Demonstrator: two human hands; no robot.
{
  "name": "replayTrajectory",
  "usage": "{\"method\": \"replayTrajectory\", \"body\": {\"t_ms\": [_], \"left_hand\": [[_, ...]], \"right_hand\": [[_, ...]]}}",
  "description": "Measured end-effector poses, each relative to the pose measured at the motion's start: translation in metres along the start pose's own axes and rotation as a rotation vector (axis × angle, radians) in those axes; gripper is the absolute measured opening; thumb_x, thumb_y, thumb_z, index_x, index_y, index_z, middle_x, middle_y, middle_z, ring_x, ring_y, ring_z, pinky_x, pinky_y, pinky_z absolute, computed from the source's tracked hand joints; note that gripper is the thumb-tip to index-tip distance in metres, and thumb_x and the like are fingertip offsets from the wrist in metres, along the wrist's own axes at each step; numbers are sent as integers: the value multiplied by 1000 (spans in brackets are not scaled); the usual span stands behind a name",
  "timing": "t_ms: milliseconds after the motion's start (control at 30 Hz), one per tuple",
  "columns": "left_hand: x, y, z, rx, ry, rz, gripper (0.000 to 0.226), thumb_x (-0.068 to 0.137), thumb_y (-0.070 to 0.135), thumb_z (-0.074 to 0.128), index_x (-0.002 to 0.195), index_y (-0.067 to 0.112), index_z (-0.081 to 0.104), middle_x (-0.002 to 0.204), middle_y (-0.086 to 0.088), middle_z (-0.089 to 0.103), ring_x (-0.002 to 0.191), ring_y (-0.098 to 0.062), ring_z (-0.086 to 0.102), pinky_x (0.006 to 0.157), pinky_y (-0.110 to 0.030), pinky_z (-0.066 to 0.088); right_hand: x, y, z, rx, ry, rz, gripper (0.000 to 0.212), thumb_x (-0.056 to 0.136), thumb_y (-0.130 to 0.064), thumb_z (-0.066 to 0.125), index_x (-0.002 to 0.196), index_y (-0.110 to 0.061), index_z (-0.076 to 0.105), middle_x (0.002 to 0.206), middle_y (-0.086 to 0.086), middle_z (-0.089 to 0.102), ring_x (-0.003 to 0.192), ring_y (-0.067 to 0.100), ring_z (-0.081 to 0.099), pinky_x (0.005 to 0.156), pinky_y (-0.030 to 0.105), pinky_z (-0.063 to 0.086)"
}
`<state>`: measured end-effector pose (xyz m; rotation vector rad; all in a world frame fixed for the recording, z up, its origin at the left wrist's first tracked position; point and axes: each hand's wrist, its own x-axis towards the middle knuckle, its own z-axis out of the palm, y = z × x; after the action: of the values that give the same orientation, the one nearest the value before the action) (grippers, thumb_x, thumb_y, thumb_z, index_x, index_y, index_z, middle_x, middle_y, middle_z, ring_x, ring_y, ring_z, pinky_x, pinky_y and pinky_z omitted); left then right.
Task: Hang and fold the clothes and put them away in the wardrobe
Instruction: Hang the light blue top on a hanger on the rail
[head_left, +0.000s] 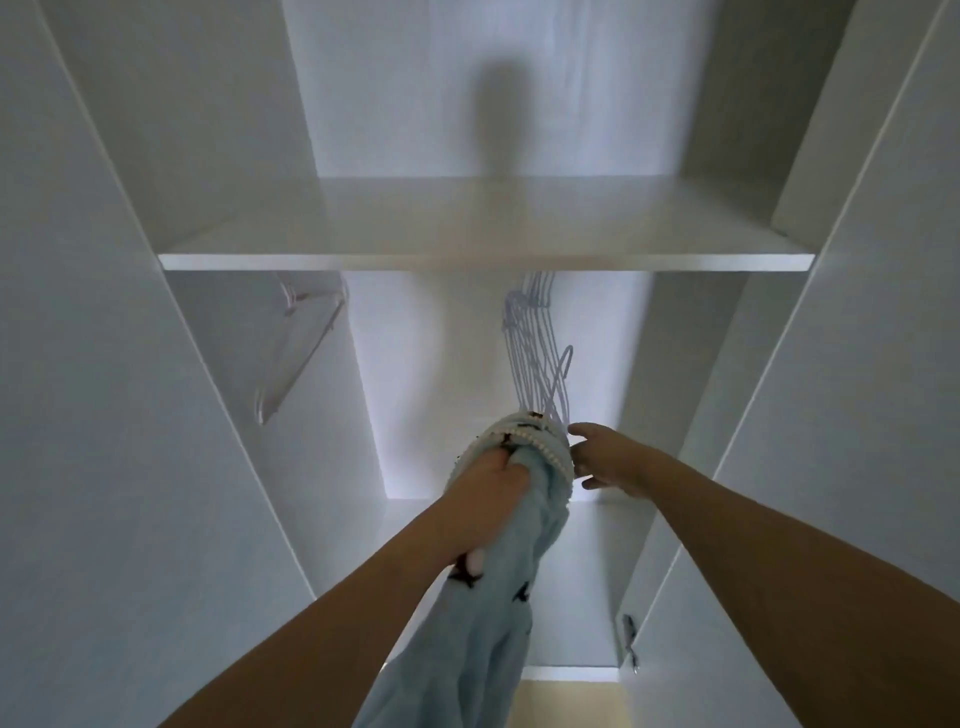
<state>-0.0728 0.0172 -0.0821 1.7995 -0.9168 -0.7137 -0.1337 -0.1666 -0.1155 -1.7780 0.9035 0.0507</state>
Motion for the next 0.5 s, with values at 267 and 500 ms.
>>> {"method": "replayTrajectory", "body": {"t_ms": [267, 500], "left_hand": [[53, 15, 77, -13, 17, -38, 25, 96, 12, 35, 101, 12, 60, 102, -3, 61, 100, -18, 58, 88, -29, 47], [99, 55, 131, -20, -147, -315, 21, 98, 9, 38, 81, 13, 49, 87, -9, 57, 68, -20, 56, 58, -30, 52]], "right_hand": [[-70, 65, -62, 152, 20, 242, 46, 88, -1, 47, 134, 0, 43, 116, 13, 58, 96, 27, 60, 94, 41, 46], [-111, 78, -89, 144, -134, 294, 56, 87, -27, 63, 136, -8, 46, 137, 17, 51, 123, 34, 52, 109, 50, 36]]}}
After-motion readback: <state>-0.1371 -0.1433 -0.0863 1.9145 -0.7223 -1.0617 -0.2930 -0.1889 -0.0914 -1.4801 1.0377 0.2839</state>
